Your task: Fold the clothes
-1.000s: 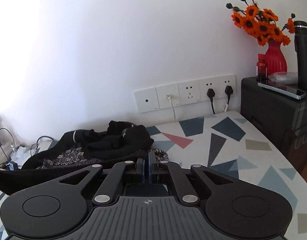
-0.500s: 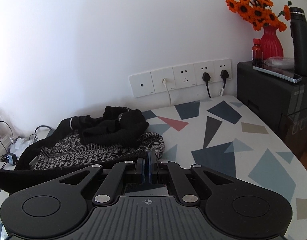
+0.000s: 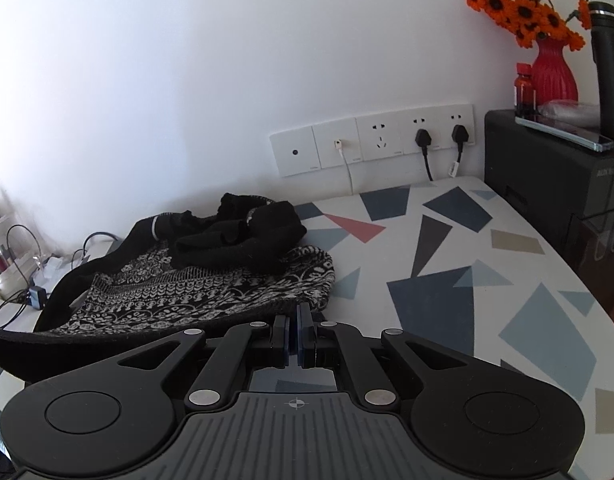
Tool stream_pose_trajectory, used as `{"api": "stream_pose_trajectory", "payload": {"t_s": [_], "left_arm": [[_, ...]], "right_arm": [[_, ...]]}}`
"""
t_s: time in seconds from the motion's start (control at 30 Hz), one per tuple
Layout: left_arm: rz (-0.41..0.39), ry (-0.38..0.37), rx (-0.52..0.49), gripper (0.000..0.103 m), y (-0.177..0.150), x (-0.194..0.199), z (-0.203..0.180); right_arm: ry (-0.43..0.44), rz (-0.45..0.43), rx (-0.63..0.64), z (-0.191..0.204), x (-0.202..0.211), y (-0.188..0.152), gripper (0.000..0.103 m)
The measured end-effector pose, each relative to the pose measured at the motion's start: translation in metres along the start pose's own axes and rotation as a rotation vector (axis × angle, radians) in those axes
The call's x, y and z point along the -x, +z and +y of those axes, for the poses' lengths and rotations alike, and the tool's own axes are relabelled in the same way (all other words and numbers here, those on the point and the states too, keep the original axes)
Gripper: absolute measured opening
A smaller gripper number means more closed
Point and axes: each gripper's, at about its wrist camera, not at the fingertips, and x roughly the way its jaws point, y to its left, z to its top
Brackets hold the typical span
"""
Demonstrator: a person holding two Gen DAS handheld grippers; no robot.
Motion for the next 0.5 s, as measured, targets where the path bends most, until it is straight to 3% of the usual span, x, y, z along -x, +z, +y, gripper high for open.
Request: {"api": "stream_pose_trajectory", "payload": {"t_s": [0.27,0.5], "left_arm": [[0.032,-0.034,-0.016,0.007,-0.018,0.007,0.008],[0.064,-0.089,-0.049,0.007,-0.034,0.013,0.017]], "right_arm": [[0.002,0.034,0.024,-0.002,0.003,-0.008,0.002],[-0.092,0.001,-0.058,0.007,0.025,-0.024,0.002]]}}
